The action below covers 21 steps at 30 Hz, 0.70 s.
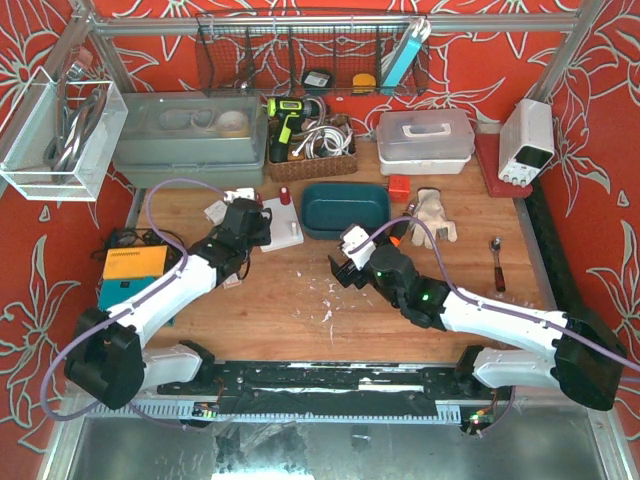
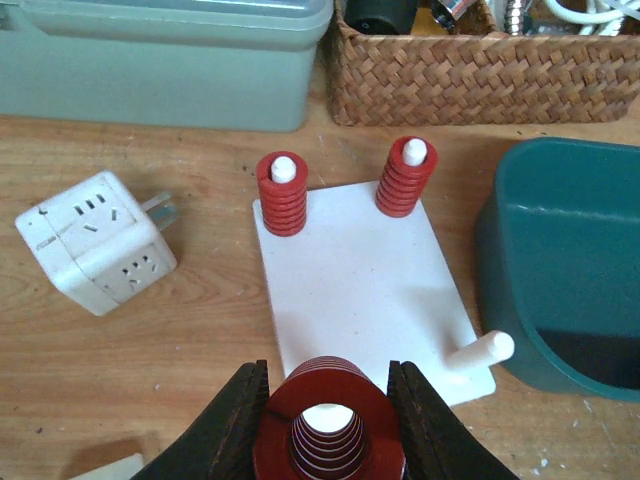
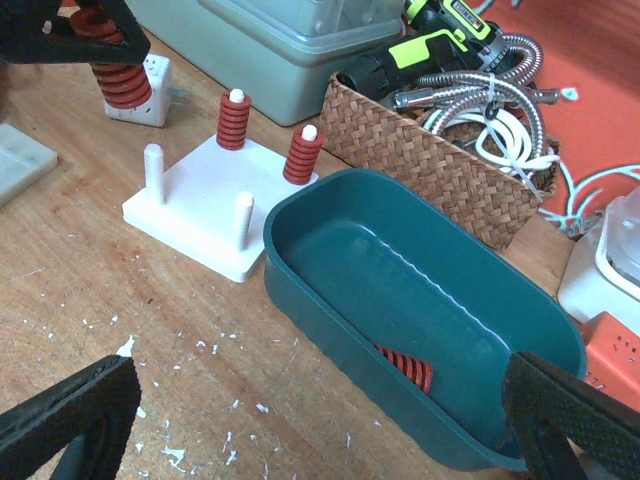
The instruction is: Install the large spring
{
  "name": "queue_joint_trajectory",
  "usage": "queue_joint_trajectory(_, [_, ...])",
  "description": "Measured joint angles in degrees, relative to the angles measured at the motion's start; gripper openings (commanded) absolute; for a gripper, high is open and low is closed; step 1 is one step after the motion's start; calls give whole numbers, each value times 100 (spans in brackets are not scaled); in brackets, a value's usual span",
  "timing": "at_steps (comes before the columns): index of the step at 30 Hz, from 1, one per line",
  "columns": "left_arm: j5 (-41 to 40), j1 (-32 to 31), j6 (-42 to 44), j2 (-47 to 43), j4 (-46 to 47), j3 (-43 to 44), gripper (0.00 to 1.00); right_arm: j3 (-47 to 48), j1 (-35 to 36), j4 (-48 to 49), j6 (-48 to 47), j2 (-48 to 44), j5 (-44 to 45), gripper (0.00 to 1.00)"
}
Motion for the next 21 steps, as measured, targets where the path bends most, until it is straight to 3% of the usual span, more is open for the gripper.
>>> queue_joint_trajectory(21, [321, 195, 37, 717, 470, -2, 0, 0, 0, 11, 33, -74, 120, 99])
